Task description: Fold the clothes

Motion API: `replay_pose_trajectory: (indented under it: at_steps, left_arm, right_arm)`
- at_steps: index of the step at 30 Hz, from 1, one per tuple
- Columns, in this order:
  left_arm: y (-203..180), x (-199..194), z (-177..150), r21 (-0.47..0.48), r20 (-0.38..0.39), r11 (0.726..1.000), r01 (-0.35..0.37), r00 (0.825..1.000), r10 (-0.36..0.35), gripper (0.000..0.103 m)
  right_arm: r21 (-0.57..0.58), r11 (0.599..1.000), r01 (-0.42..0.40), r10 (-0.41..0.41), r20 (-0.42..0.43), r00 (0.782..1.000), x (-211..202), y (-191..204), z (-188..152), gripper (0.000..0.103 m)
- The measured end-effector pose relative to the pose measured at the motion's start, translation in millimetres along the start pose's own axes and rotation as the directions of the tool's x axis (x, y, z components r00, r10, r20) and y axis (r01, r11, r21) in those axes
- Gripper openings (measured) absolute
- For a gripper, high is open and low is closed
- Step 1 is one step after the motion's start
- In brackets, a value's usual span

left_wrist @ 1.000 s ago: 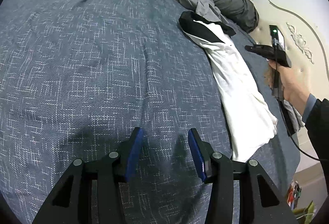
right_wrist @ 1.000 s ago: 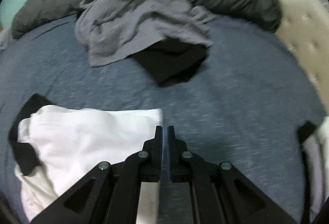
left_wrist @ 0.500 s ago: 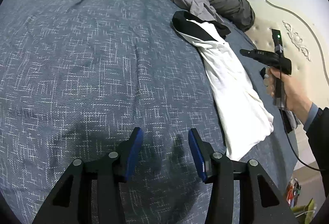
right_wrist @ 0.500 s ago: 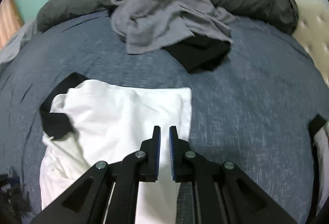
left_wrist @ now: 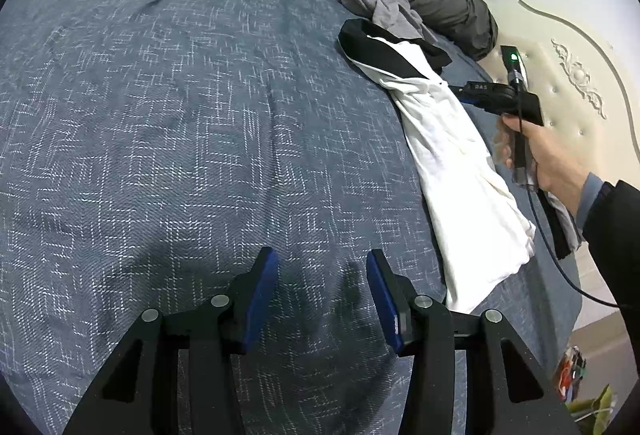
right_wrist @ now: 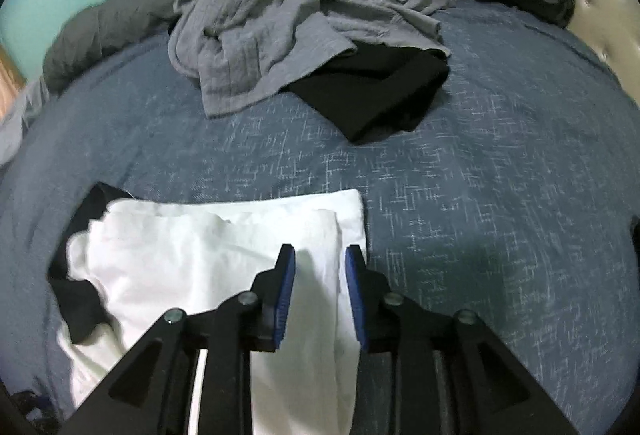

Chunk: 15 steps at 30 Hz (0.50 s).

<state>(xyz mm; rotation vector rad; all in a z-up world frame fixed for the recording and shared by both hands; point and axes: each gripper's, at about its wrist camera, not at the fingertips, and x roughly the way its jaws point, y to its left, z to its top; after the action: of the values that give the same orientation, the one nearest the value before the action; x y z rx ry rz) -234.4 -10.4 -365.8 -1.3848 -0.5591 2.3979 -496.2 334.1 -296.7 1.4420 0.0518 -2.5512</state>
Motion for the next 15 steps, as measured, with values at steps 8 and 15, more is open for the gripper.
replay_pose_trajectory:
  at_steps: [8, 15]
  left_arm:
    - [2.9, 1.0, -1.0, -0.007, -0.003, 1.0, 0.005, 1.0, -0.005, 0.051]
    - [2.7, 0.0, -1.9, 0.001, -0.004, 1.0, 0.0, 1.0, 0.0, 0.051]
  right_arm:
    - [-0.069, 0.997, 0.015, -0.012, 0.034, 0.999, 3.3, 9.3, -0.7, 0.002]
    - [-0.016, 0.998, 0.056, -0.055, 0.079, 0.995, -2.5, -4.6, 4.2, 0.002]
